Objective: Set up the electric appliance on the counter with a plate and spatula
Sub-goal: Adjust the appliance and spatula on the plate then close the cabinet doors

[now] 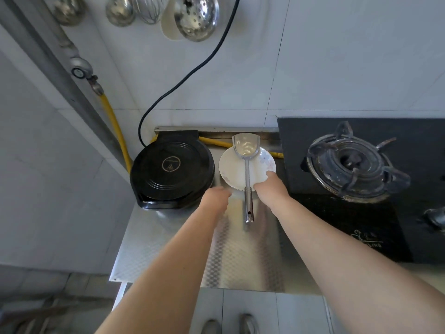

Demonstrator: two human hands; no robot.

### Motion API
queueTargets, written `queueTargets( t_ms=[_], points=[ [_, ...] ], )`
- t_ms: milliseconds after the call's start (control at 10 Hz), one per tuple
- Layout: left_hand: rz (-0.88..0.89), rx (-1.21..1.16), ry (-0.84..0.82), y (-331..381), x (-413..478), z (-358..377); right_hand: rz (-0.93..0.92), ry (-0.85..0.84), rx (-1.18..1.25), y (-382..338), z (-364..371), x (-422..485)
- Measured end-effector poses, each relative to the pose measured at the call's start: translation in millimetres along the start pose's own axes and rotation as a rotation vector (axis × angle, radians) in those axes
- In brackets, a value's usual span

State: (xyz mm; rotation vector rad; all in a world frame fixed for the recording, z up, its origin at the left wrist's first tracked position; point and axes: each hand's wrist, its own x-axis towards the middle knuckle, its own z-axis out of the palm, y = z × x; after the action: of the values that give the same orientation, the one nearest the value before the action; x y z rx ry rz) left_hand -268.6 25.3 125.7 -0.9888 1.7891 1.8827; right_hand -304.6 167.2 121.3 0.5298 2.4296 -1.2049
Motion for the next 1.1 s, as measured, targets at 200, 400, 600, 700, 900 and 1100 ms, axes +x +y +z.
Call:
queueTargets(
  t_ms=[200, 400, 600, 700, 900, 1100],
  points=[
    [0.064, 0.061, 0.063, -15, -42, -38, -0.084, 0.032, -0.034, -8, 16, -21],
    [0.068, 0.131, 0.093, -41, -64, -94, -0.153, 0.029, -0.093, -12, 52, -67],
    [0.105, 0.116, 0.11, -67, -89, -160, -0.202, 0.068, -0.103, -4, 107, -123],
    [0.095, 0.141, 0.096, -93, -105, -199, -0.187, 0.093, -0.11, 2, 140, -157],
    [0.083, 0.209, 0.092, -160, -149, -288, -0.135, 0.047, -0.065, 26, 232, -246],
    [0.049, 0.357, 0.126, -209, -157, -338, -0.09, -0.087, -0.075, 54, 287, -307]
  ],
)
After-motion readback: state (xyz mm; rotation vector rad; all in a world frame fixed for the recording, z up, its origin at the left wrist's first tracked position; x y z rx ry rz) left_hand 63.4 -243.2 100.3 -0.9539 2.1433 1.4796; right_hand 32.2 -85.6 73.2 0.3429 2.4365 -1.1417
